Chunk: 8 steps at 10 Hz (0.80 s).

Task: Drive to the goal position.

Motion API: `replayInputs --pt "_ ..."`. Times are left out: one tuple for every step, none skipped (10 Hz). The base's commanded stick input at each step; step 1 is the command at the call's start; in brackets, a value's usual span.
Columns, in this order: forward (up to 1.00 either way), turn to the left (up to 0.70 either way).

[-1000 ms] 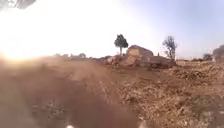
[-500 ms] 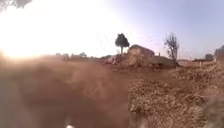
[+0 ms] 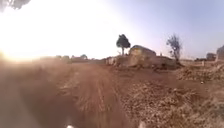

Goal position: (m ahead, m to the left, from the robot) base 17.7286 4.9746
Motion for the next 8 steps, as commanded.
replayInputs --pt "0.7 0.0" --pt "0.7 0.0" --pt "0.7 0.02" --pt "0.7 0.1" --pt "0.7 0.35" --pt "0.7 0.21" --pt "0.7 0.0" --pt "0.7 0.0"
